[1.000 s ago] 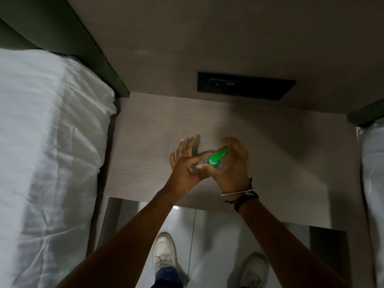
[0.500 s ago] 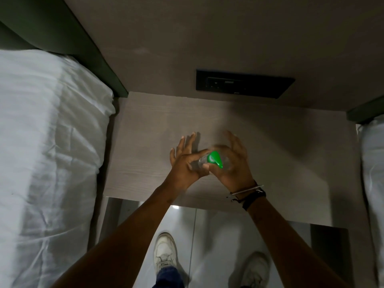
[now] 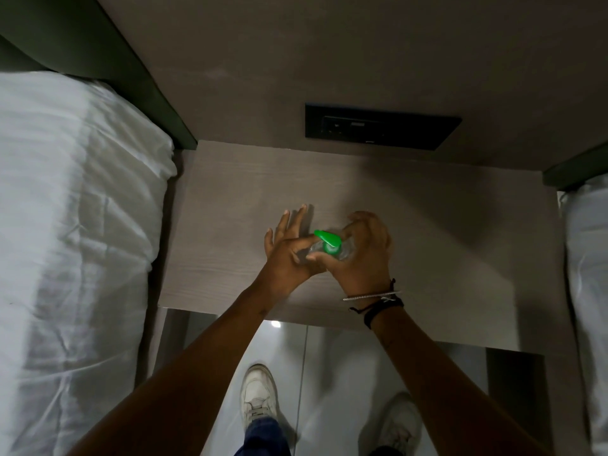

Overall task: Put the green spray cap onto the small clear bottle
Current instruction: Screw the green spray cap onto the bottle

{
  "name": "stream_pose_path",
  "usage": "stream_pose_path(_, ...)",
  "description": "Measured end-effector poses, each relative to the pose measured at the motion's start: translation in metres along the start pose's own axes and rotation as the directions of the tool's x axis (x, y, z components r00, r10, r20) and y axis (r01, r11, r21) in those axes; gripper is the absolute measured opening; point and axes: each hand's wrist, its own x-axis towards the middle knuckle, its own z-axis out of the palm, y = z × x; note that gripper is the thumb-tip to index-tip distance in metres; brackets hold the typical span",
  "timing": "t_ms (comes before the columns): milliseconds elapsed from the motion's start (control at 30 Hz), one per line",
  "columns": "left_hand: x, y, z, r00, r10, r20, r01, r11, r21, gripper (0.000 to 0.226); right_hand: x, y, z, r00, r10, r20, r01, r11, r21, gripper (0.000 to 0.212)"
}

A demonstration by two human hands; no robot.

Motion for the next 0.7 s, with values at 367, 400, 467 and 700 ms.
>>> stream_pose_path(367,0.007,0.013,-0.023,0.985,-0.055,0.165,0.065,0.996,-0.058,0.056,0.002,-0.004,-0.007,0.993,-0.112,-0.019,0.111,0.991,-0.075,0.030)
stream_pose_path(400,0.007,0.014,-0.025,0.984,-0.051,0.172,0.062,0.997,-0.054,0.055,0.000,-0.006,-0.007,0.994,-0.103,-0.025,0.101,0.991,-0.090,0.031)
stream_pose_path(467,0.006,0.015,-0.026,0.983,-0.038,0.180,0.048,0.998,-0.050,0.052,-0.002,-0.007,-0.010,0.994,-0.109,-0.005,0.108,0.989,-0.105,0.034)
stream_pose_path(700,0.007,0.015,-0.031,0.976,-0.023,0.216,0.050,0.992,-0.120,0.048,0.013,-0.024,-0.046,0.945,-0.310,0.107,0.322,0.939,-0.122,0.018)
